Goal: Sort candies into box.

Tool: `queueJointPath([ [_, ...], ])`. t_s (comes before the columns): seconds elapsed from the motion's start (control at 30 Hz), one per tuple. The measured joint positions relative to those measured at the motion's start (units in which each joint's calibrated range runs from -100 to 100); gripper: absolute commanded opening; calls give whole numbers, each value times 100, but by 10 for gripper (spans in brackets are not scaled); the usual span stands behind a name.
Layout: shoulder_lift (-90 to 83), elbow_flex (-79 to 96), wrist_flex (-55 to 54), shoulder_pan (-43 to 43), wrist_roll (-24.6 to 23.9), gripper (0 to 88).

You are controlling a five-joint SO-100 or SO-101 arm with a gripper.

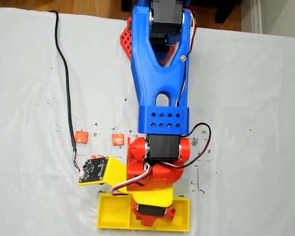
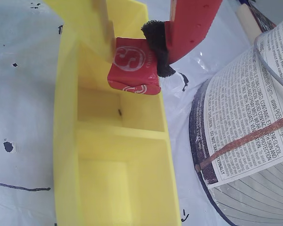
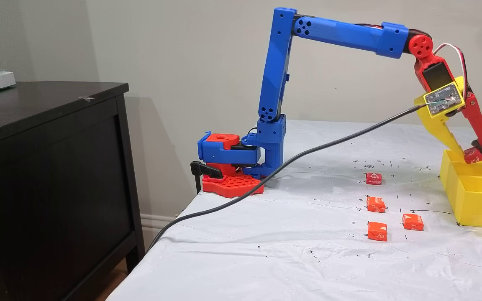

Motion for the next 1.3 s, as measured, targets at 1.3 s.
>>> queueJointPath([
  [1.3,-2377,2104,2365,-616,894,148],
])
